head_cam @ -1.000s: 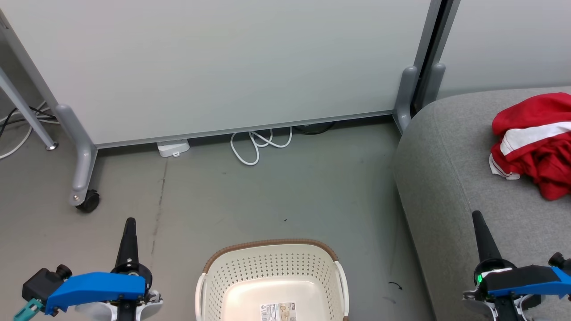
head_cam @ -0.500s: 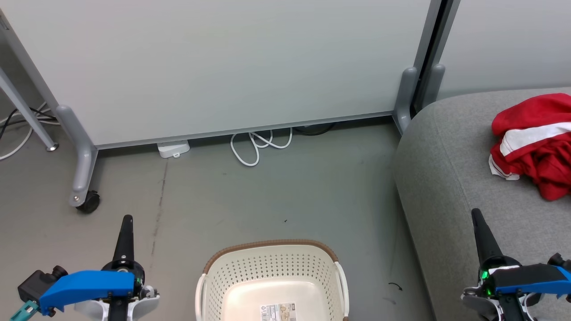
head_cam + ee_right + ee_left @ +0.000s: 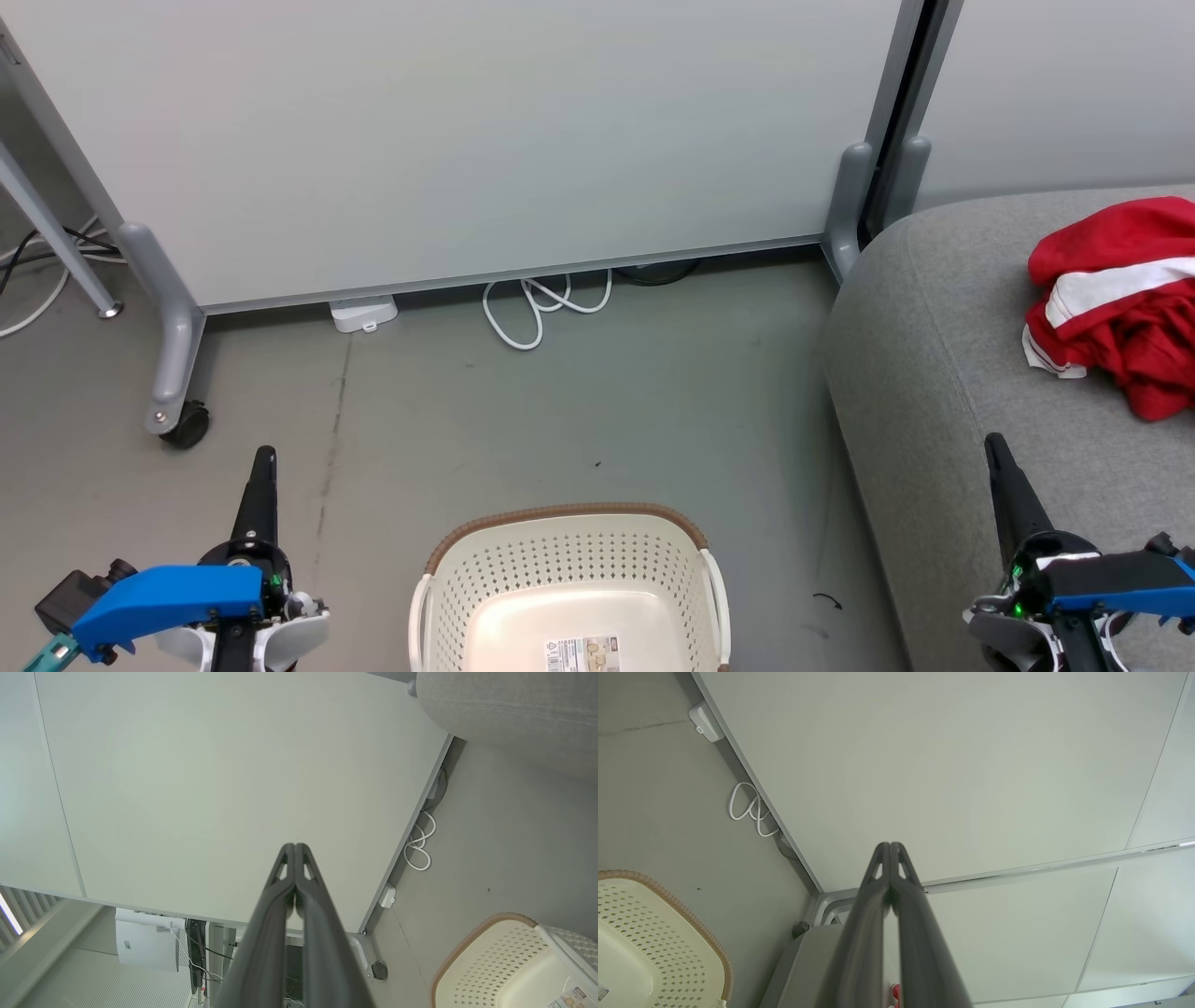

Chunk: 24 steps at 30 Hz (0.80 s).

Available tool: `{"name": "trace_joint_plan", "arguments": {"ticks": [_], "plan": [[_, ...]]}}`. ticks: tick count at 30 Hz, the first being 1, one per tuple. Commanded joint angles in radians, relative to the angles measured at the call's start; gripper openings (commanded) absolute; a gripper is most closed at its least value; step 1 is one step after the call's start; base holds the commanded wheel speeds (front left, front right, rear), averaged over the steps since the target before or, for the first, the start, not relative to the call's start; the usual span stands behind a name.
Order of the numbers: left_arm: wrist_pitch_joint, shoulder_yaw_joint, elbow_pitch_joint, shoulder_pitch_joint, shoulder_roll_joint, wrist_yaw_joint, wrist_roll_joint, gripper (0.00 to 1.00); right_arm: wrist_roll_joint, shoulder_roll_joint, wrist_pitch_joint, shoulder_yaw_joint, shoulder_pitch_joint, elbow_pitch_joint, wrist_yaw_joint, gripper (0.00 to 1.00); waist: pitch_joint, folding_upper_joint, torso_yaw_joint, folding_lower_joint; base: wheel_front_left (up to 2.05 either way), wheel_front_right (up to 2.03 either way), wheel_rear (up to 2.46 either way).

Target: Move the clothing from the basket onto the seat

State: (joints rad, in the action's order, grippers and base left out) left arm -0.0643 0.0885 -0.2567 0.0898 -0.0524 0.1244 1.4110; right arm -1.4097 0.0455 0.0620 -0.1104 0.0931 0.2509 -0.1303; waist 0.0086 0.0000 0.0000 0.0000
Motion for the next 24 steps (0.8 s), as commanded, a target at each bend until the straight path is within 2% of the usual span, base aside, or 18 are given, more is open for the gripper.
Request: {"name": "trace_joint_plan", "arguments": {"ticks": [1,24], "plan": [[-0.005,0.007,0.008,0.019,-0.001,0.009,0.019,0.00,-0.019,0.007,0.009,-0.003,0.019,-0.007,-0.001,0.00,0.000,0.0000,0.000,0.0000,0.00,0.00,0.00],[-0.048,0.026,0.013,0.024,0.003,0.010,0.185,0.00,-0.188,0.008,0.052,-0.005,0.021,-0.007,-0.001,0.00,-0.005,0.0000,0.000,0.0000,0.00,0.00,0.00]]}}
